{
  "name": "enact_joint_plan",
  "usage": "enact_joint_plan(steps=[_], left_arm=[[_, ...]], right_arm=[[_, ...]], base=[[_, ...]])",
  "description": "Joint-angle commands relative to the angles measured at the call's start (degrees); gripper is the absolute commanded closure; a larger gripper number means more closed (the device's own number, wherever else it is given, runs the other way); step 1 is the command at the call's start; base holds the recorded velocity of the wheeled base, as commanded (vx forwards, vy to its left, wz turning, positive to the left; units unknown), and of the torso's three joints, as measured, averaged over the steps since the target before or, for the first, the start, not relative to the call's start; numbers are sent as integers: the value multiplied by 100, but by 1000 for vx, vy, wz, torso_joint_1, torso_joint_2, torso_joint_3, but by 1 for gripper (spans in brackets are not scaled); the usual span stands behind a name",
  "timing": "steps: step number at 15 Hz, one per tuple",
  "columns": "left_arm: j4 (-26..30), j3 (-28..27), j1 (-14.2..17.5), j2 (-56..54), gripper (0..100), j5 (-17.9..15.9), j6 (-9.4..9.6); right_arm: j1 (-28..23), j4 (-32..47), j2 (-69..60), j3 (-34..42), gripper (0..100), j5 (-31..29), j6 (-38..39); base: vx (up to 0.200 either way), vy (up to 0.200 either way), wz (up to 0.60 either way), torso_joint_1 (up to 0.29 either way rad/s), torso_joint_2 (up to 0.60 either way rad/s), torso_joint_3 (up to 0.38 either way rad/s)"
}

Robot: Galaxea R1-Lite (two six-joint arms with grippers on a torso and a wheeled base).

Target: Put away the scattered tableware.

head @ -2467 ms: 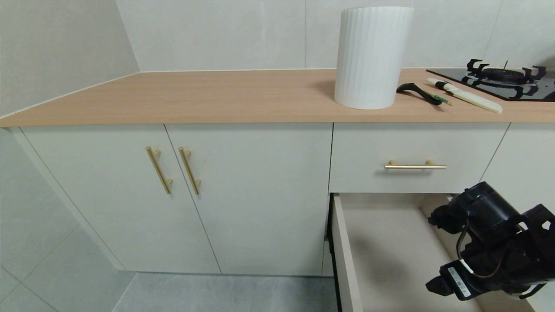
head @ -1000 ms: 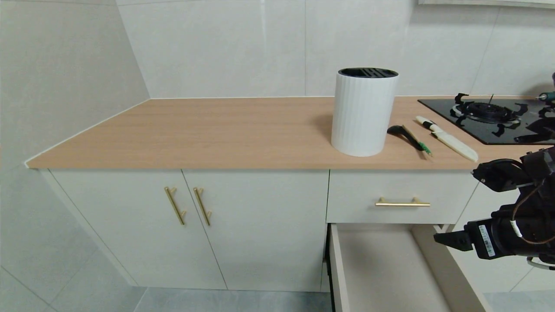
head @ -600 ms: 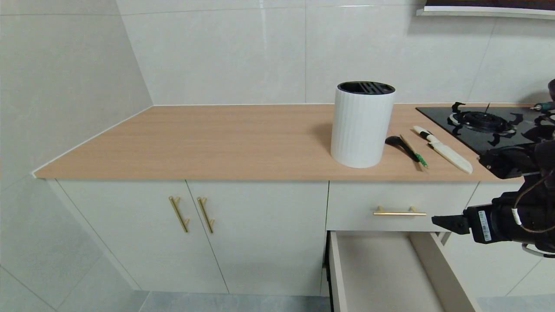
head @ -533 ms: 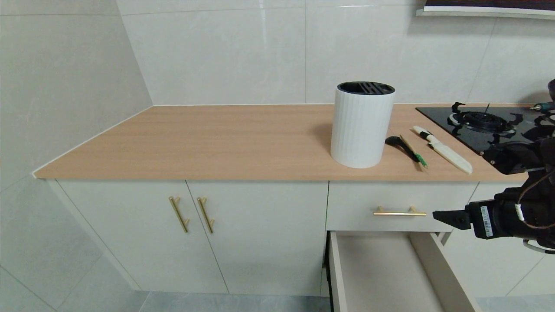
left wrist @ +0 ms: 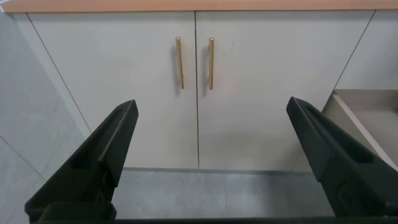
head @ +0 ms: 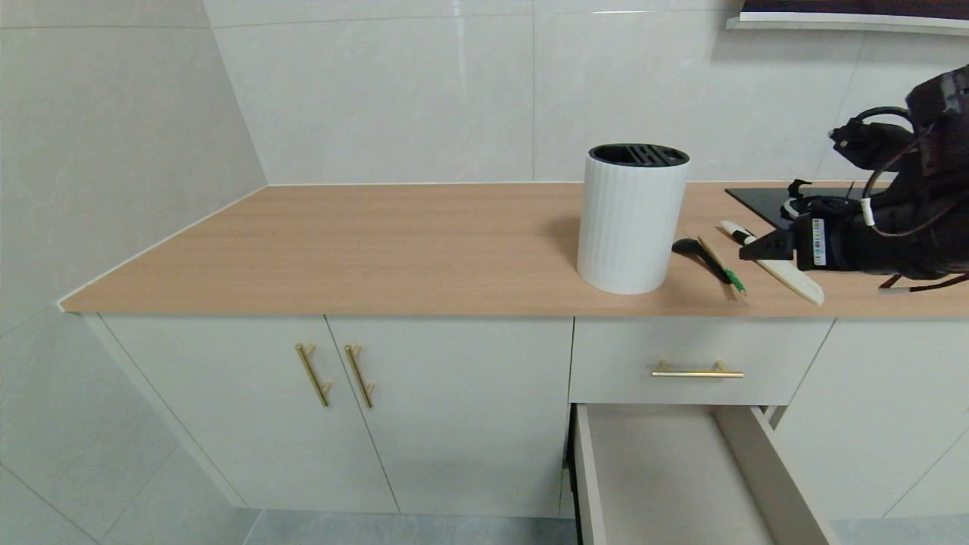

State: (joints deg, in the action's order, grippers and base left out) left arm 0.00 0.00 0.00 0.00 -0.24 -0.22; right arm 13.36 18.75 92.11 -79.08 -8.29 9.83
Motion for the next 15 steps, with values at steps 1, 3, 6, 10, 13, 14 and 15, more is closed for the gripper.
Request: enact_joint_plan(steps=[1, 3, 6, 10, 13, 14, 15], left_arm=[[0, 0, 0, 9, 0, -2, 4], [0, 0, 0, 0, 0, -2, 4], [0, 0, 0, 9, 0, -2, -4], [0, 0, 0, 9, 0, -2, 4], [0, 0, 0, 0, 0, -2, 4], [0, 0, 0, 0, 0, -2, 4], [0, 0, 0, 0, 0, -2, 4]], right_arm=[[-237, 32, 826, -424, 0, -24, 125], [-255, -293, 1107, -415, 0, -94, 142], [-264, -688, 1494, -406, 0, -454, 142], [-387, -1163, 1933, -406, 0, -533, 125], [-466, -1479, 2127, -415, 0, -551, 125], [-475, -1532, 2153, -415, 0, -560, 125], [-475, -1541, 2179, -424, 0, -569, 125]], base=[[0, 0, 0, 0, 0, 0], [0, 0, 0, 0, 0, 0], [0, 0, 0, 0, 0, 0], [0, 0, 0, 0, 0, 0], [0, 0, 0, 0, 0, 0], [0, 0, 0, 0, 0, 0], [0, 0, 0, 0, 0, 0]])
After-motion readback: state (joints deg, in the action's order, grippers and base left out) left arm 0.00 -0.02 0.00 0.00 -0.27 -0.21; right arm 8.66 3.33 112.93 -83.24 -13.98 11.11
